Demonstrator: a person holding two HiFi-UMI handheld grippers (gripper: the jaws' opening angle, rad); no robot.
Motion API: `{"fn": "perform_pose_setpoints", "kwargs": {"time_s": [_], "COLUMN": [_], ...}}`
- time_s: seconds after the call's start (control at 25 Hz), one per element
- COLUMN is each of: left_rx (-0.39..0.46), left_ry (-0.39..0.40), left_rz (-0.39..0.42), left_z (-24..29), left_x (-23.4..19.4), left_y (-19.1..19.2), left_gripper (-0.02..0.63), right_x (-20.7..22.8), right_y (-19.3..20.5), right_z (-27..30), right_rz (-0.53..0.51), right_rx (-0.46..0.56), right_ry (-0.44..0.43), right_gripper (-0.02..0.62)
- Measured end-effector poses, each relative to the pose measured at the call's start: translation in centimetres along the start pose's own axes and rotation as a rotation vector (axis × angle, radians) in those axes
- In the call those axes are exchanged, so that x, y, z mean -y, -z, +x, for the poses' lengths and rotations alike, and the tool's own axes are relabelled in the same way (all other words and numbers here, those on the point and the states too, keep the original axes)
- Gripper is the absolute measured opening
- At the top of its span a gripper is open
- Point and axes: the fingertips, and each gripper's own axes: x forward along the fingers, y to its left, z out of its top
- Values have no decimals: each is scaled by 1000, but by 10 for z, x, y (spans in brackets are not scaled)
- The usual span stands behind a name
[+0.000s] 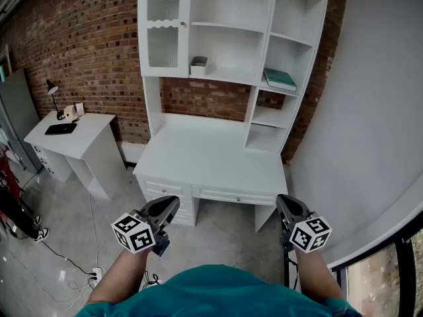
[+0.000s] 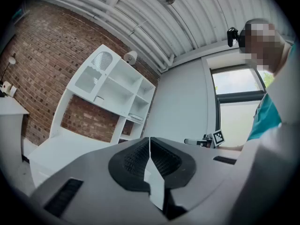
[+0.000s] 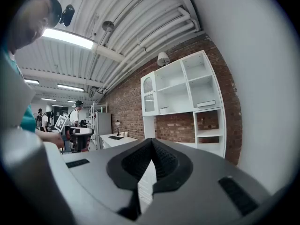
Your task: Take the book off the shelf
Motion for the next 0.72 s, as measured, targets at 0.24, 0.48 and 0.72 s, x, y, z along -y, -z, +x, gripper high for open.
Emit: {"fn": "perform_pose_setpoints", "kwargs": {"time_s": [0.24,0.48,0.72], "left_rx": [-1,7,17], "left_ry": [6,2,-20], "left_rz": [4,14,30], "left_z": [17,32,44], "left_x": [8,20,32], "left_y": [-2,0,0], "left_gripper": [15,15,15], "right_x": [13,27,42], "right_y": [-4,-8,-17], "right_z": [0,-7,-17], "right_rz": [-2,-11,-33], "right_rx": [-1,-14,3], "right_ry": [-4,-10,-13], "right_gripper": [20,20,21]}}
